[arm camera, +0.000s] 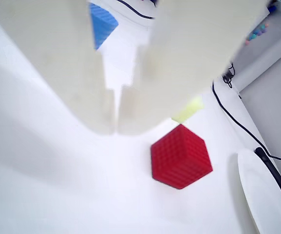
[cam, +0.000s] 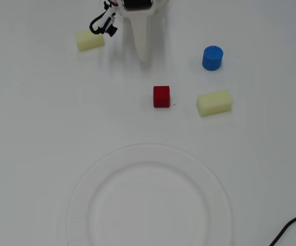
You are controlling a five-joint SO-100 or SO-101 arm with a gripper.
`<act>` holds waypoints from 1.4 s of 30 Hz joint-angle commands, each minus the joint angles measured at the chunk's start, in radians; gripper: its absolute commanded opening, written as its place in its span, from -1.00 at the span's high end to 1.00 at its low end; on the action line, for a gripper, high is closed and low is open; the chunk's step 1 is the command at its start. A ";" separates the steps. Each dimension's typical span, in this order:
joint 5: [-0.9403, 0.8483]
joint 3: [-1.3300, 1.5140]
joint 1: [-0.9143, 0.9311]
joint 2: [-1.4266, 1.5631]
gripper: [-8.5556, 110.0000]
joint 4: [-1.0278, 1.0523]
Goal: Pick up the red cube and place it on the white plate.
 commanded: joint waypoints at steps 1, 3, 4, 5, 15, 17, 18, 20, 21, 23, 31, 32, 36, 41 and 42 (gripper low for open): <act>0.011 -0.038 0.014 0.006 0.86 -0.049; 0.009 -0.092 0.006 -0.005 0.86 -0.046; 0.005 -0.126 0.005 -0.028 0.86 -0.046; 0.006 -0.166 0.003 -0.066 0.86 -0.046; 0.095 -0.520 -0.058 -0.597 0.84 -0.089; 0.126 -0.511 -0.083 -0.598 0.75 -0.135; 0.126 -0.495 -0.098 -0.600 0.71 -0.167; 0.107 -0.477 -0.132 -0.627 0.66 -0.238; 0.106 -0.480 -0.141 -0.664 0.63 -0.264; 0.109 -0.523 -0.144 -0.779 0.58 -0.304; 0.069 -0.787 -0.106 -1.239 0.38 -0.313; 0.064 -0.808 -0.104 -1.273 0.36 -0.313; 0.044 -0.864 -0.109 -1.362 0.33 -0.313; 0.025 -0.904 -0.109 -1.463 0.32 -0.316; 0.025 -0.907 -0.107 -1.477 0.33 -0.319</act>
